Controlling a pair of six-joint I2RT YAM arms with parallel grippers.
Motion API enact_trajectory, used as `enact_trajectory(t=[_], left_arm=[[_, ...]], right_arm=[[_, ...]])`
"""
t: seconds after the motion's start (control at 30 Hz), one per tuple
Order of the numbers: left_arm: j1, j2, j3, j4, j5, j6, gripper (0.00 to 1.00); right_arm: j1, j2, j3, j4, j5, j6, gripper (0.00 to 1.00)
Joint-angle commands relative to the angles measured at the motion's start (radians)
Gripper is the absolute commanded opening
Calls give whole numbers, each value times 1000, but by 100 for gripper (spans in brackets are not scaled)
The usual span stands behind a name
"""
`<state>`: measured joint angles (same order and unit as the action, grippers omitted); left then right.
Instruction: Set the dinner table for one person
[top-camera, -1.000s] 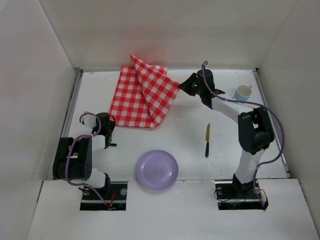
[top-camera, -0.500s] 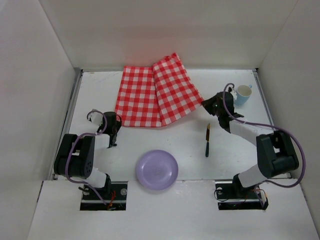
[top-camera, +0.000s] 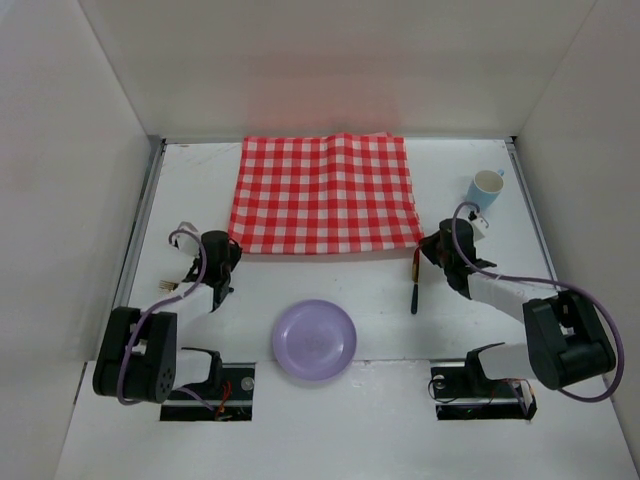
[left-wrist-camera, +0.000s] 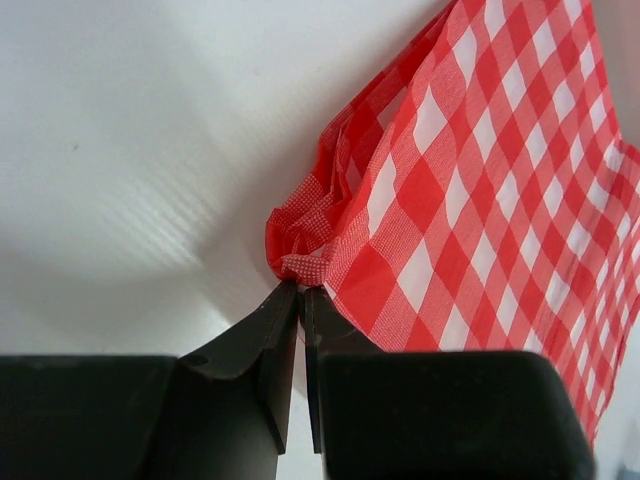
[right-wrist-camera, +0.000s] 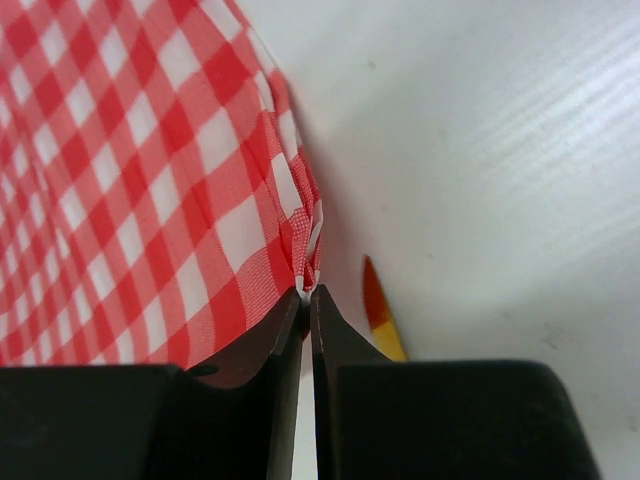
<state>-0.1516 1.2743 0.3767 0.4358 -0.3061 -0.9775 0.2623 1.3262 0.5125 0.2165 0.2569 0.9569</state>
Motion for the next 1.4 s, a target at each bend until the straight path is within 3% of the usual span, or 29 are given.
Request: enact_trajectory(t=[0.0,0.23,0.57,0.87,0.97,1.07,1.17,1.27,1.37], left_arm=[[-2,-64,-53,-78,-36,25,5],[-18,-122,-117,-134,-33,31,5],[-42,-351,-153,-337,-56,37,6],[-64,-406,-171,-391,-59,45,7],[-73,-421,-165,-391,-70,46,13],[-90,-428,-139,-391,-90,63,29],[-111,-449,-111,-391,-126,88,41],[-147,-477,-79,-391,-162,112,46],[-206,-475,-50,-372,-208,132,46]], right_arm=[[-2,-22,-46,4,50,-18,13],[-2,-113,-126,-9,48,-10,13],[39,-251,-189,-112,47,11,14],[100,-360,-204,-229,68,29,17],[100,-355,-189,-224,76,-4,25],[90,-360,-155,-226,77,-41,47],[93,-364,-115,-239,79,-115,60],[107,-390,-79,-298,113,-150,62],[195,-403,-46,-348,146,-208,61]])
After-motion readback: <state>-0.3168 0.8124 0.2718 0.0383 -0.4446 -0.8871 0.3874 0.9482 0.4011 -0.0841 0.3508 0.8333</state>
